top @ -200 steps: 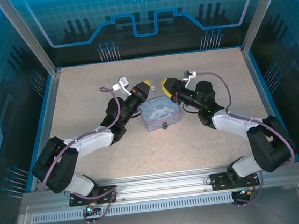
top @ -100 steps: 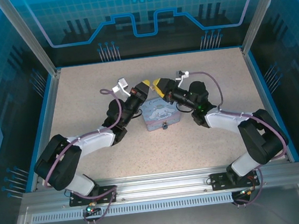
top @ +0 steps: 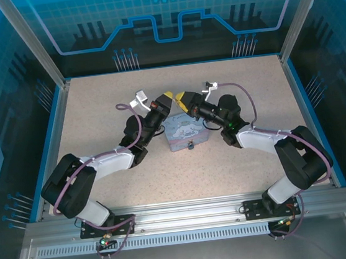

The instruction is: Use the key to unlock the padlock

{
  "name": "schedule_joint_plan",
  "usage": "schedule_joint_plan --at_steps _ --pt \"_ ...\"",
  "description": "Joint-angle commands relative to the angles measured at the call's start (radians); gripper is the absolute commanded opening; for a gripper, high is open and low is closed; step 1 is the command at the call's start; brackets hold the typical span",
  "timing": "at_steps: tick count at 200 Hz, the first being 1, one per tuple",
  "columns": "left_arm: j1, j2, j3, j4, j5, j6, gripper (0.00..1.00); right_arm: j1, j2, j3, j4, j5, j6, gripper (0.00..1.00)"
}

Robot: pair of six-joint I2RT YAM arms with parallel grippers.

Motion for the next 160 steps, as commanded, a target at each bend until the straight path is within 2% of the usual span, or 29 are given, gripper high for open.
schedule_joint_plan --at_steps 1,88,160 --pt "-0.008 0.013 -0.005 0.052 -0.028 -0.004 0.00 0.015 0.008 0.006 0.038 -0.006 -0.010 0.29" --pt "-0.008 0.017 -0.005 0.051 -0.036 -0.004 0.00 0.026 0.021 0.002 0.037 -0.017 -0.013 0.21" --pt "-0.008 0.019 -0.001 0.044 -0.041 -0.002 0.00 0.029 0.022 -0.001 0.034 -0.022 -0.018 0.19"
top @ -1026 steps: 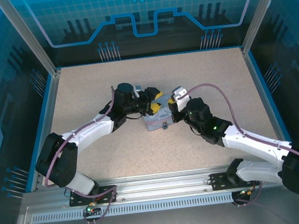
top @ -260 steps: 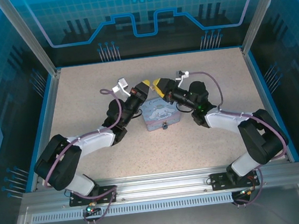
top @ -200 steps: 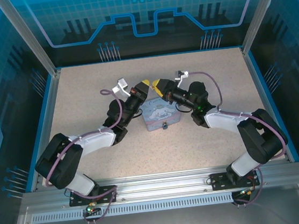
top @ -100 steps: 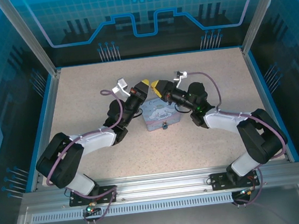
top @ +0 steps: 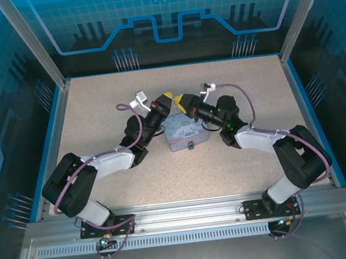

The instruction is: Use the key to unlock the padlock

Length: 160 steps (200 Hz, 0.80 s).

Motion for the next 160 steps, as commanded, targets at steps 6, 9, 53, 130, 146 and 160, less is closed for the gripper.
schedule_joint_plan --at_steps 6,9,53,130,146,160 --pt "-0.008 0.010 -0.002 0.046 -0.027 -0.002 0.00 0.016 0.011 0.000 0.034 -0.019 -0.019 0.19" --pt "-0.008 0.010 -0.001 0.043 -0.027 -0.002 0.00 0.016 0.011 -0.001 0.033 -0.019 -0.021 0.19" --pt "-0.008 0.010 -0.003 0.043 -0.028 -0.001 0.00 0.021 0.011 -0.005 0.028 -0.020 -0.025 0.13" --pt "-0.009 0.006 -0.008 0.048 -0.027 -0.004 0.00 0.018 0.012 0.004 0.004 -0.019 -0.038 0.01" --pt "-0.009 0.006 -0.013 0.048 -0.025 -0.003 0.00 0.018 0.012 0.002 0.002 -0.022 -0.042 0.00" --pt "-0.009 0.004 -0.016 0.047 -0.025 -0.005 0.00 0.016 0.012 -0.001 0.004 -0.021 -0.042 0.00"
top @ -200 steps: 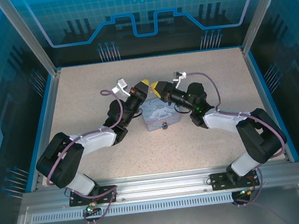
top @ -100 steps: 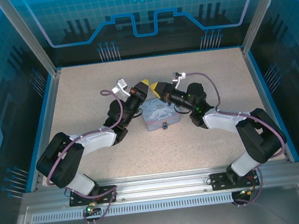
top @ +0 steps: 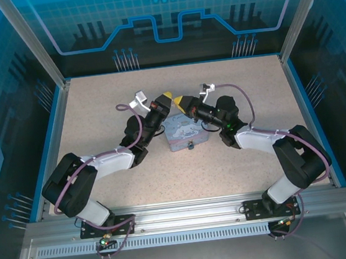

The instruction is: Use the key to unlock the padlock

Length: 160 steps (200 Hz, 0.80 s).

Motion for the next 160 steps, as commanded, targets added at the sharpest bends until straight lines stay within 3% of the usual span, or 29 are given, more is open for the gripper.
schedule_joint_plan --at_steps 1,25,52,69,94,132,160 --pt "-0.009 0.005 -0.013 0.045 -0.015 -0.005 0.00 0.012 0.011 0.001 0.013 -0.016 -0.022 0.00" --pt "-0.007 -0.005 -0.019 0.037 -0.016 -0.007 0.01 0.006 0.004 -0.015 0.021 -0.017 -0.024 0.00" --pt "-0.004 -0.048 -0.032 -0.004 -0.008 0.001 0.41 -0.017 -0.021 -0.055 0.008 -0.012 -0.029 0.00" --pt "0.001 -0.101 -0.051 -0.060 -0.004 0.015 0.55 -0.040 -0.043 -0.081 -0.008 -0.021 -0.034 0.00" --pt "0.010 -0.219 -0.072 -0.241 0.016 0.049 0.64 -0.079 -0.086 -0.117 -0.063 -0.040 -0.057 0.00" --pt "0.010 -0.388 0.002 -0.717 0.112 0.183 0.70 -0.175 -0.175 -0.175 -0.190 -0.092 -0.121 0.00" --pt "-0.011 -0.445 0.001 -0.884 0.166 0.252 0.72 -0.254 -0.241 -0.190 -0.313 -0.136 -0.193 0.00"
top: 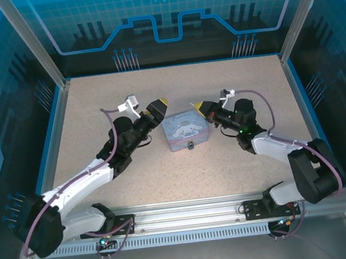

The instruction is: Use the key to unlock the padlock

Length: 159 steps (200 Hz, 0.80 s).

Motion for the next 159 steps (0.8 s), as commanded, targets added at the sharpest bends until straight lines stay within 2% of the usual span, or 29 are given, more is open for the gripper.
schedule_joint_plan --at_steps 1,46,91,108,159 --pt "-0.020 -0.043 0.018 -0.275 0.074 0.109 0.72 -0.060 -0.056 -0.017 -0.128 -0.060 -0.092 0.00" --pt "-0.134 -0.060 -0.057 -0.326 0.023 0.142 0.77 -0.149 -0.111 -0.018 -0.264 -0.127 -0.193 0.00" --pt "-0.251 -0.028 -0.133 -0.271 -0.038 0.143 0.90 -0.183 -0.139 -0.006 -0.381 -0.109 -0.293 0.00" --pt "-0.274 0.004 -0.139 -0.256 -0.046 0.149 0.99 -0.183 -0.141 -0.010 -0.396 -0.091 -0.306 0.00" --pt "-0.320 0.133 -0.152 -0.129 -0.024 0.162 0.99 -0.189 -0.166 -0.046 -0.430 -0.081 -0.302 0.00"
